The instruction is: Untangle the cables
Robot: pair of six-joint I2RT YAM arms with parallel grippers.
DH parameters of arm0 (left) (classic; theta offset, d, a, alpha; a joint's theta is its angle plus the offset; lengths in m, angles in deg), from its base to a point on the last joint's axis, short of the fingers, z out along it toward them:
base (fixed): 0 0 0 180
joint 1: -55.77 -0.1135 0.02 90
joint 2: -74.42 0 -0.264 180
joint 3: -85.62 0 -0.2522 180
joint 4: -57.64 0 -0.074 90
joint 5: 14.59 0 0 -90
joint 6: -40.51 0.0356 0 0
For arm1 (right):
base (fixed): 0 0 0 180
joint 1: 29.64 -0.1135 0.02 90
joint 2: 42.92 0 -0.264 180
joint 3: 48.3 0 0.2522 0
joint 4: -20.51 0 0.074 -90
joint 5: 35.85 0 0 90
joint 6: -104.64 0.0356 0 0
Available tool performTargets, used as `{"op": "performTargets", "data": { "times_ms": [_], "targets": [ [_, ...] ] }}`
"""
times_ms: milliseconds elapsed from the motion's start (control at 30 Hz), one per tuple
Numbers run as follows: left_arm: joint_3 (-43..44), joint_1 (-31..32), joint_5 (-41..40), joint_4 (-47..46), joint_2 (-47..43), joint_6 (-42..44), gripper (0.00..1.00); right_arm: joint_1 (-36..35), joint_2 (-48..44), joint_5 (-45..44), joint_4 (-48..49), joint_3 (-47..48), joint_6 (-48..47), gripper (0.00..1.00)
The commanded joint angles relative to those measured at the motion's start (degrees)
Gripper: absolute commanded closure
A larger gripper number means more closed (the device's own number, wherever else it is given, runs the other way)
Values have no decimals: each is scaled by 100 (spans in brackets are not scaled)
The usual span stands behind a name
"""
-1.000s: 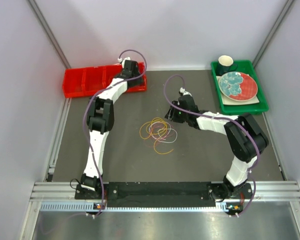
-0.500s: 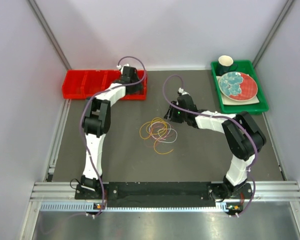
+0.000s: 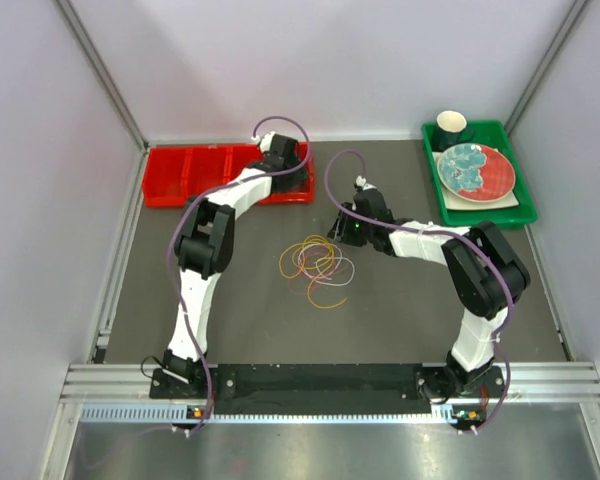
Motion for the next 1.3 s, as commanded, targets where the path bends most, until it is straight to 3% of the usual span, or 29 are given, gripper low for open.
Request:
{"op": "performTargets", "data": {
  "times_ms": [0, 167, 433, 633, 800, 967, 1100, 1267],
  "targets": [
    [537, 94, -363, 82, -68, -492, 41, 64, 36, 83, 112, 273, 22, 62],
    [1346, 156, -590, 800, 65, -211, 36, 64, 36, 92, 94, 291, 13, 62],
    [1356, 261, -653, 1119, -602, 228, 26, 64, -51, 197, 129, 248, -128, 59],
    [1172, 437, -759, 1716, -1533, 1001, 21, 64, -613, 259, 744, -305, -365, 50],
    [-223, 613, -741, 1814, -2877, 1485, 22, 46, -1193, 48, 885, -658, -506, 49],
    [-1999, 727, -610, 1664, -4282, 1573, 22, -59, -1835, -777, 648, -1088, -576, 49],
    [-2922, 780, -478, 1638, -4961, 1565, 23, -165, -2309, -1384, 297, -1317, -550, 49],
    [-4109, 824, -311, 1217, -5735, 1653, 25, -165, -2407, -1315, 182, -1440, -383, 49]
  ]
}}
